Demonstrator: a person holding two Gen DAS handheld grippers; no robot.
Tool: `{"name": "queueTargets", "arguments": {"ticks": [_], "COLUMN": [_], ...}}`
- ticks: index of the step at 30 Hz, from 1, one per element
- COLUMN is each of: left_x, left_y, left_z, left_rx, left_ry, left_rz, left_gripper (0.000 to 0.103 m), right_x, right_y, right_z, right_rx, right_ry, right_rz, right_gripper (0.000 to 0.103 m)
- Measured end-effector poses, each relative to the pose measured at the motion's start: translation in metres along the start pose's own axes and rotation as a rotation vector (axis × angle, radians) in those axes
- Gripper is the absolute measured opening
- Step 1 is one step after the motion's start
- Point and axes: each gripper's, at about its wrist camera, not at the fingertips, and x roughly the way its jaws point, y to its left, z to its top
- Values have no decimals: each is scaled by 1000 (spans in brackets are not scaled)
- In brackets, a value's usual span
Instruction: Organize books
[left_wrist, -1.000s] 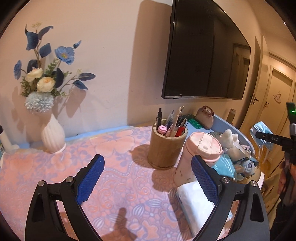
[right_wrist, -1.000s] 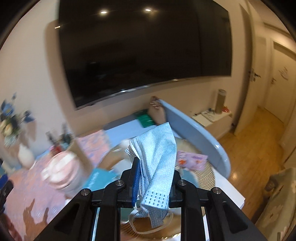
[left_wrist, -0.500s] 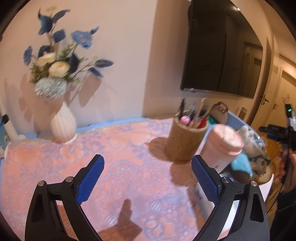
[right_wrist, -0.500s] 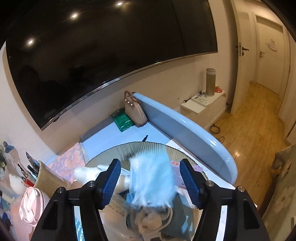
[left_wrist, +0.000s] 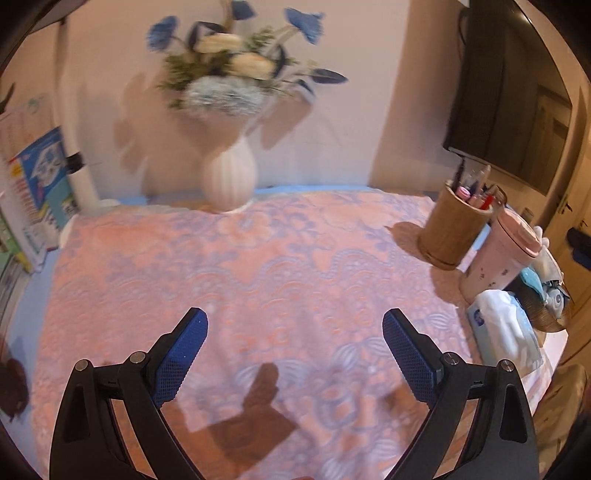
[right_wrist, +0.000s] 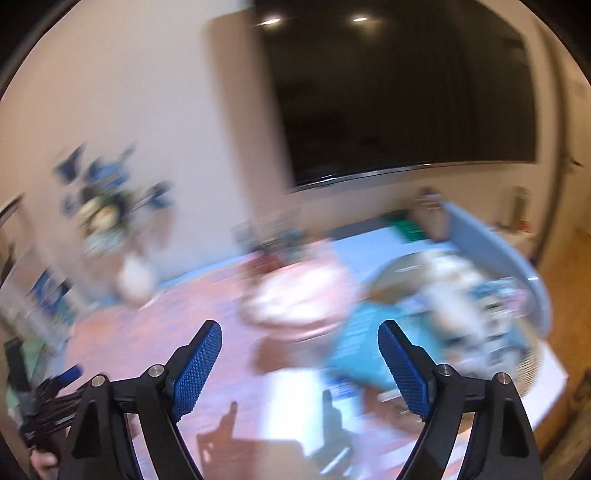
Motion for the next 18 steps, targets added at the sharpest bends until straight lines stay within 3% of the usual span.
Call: {"name": "queueTargets", "arguments": {"ticks": [5,7,10,13,15,18], "left_x": [-22,-26,-16,15,37,58], "left_y": [28,40,53,59,60,62], "left_z": [2,1,-3,-9,-16,-29], "left_rx": [-37,-74,-100,-67,-32,4], "left_ry": [-74,-128,-167,-104,-76,-54], "left_rz": [42,84,168,252,299,312], "left_gripper": [99,102,102,102,102,102], "right_x": [14,26,49,79,102,129], "right_y": [106,137,167,187,193,192], "right_z": [-19,-28,-46,-65,-77,-87], "right_rx": [-167,-191,-241,-288,-296,-296], "right_ry": [20,19,-8,-39,-9,33], "right_rz": [99,153,133,109,115,116], "right_gripper": [86,92,93,93,93,93]}}
